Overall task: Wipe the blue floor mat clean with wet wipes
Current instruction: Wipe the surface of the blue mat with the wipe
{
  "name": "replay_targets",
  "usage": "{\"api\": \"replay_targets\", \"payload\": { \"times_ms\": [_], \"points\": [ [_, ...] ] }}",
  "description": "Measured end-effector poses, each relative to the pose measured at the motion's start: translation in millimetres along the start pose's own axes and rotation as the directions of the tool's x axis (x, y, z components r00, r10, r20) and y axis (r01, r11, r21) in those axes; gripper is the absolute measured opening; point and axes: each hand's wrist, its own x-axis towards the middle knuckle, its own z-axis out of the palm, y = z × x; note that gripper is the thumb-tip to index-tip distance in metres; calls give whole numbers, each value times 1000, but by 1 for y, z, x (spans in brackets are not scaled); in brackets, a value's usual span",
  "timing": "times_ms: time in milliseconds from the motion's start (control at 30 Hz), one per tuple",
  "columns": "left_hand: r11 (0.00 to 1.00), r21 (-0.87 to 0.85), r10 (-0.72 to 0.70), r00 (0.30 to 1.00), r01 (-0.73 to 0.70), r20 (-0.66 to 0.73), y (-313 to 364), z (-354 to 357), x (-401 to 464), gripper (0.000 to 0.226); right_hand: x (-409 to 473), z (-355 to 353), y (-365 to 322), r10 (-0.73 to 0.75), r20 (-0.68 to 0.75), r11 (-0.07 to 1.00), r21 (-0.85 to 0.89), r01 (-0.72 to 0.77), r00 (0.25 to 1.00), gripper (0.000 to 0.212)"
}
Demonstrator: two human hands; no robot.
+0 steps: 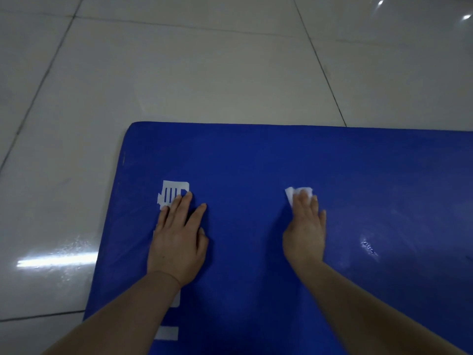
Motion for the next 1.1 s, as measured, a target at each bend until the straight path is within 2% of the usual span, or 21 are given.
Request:
{"api": "replay_targets", "payload": {
  "times_ms": [67,133,200,267,300,333,400,467,500,567,633,733,867,900,967,1033,1100],
  "points": [
    [1000,3,-1,1000,1,6,0,0,0,55,-17,15,-22,-170,-45,985,-21,169,984,88],
    [1000,2,2,1000,-2,10,0,-1,0,56,-42,34,-49,-364,-22,930,-54,363,931,96],
    [1000,-11,7,1000,-7,7,-1,-1,1,55,-66,45,-71,-515,28,857,8,515,857,85],
    [1000,-18,13,1000,-13,5,-1,-2,1,54,-70,43,-73,-594,37,804,54,592,803,81],
    [1000,-14,17,1000,-17,3,-1,-3,1,54,-64,39,-65,-566,37,824,26,566,823,86],
    [1000,-10,19,1000,-19,0,-2,-3,0,55,-55,35,-52,-486,30,874,1,487,873,91],
    [1000,-11,15,1000,-15,-6,-1,-2,-1,55,-35,19,-17,-203,-22,979,27,204,979,85],
    [1000,-19,9,1000,-9,-13,-1,0,0,55,-18,2,15,71,-70,997,32,-69,995,77],
    [1000,-19,8,1000,-8,-14,-1,0,0,55,-15,-2,21,147,-69,989,44,-144,987,75],
    [1000,-15,10,1000,-11,-11,-1,1,0,55,-20,1,13,134,-69,989,72,-130,989,78],
    [1000,-15,11,1000,-11,-2,-1,0,0,55,-38,13,-15,-35,-76,999,30,37,997,86],
    [1000,-10,14,1000,-14,7,-2,-1,0,56,-74,38,-59,-294,-65,954,35,297,954,105],
    [999,-42,14,1000,-14,11,-2,-1,1,58,-99,43,-80,-454,25,889,84,451,891,101],
    [999,-42,16,1000,-16,9,-2,-2,1,58,-97,41,-74,-457,24,888,71,454,889,103],
    [999,-40,17,1000,-17,4,-3,-1,0,57,-83,31,-50,-342,28,940,20,341,939,104],
    [999,-41,15,1000,-14,3,-2,-1,0,57,-64,16,-14,-113,-21,994,-12,113,993,94],
    [999,-32,12,1000,-12,-1,-2,0,1,57,-48,2,17,89,-37,996,11,-89,995,80]
  ]
}}
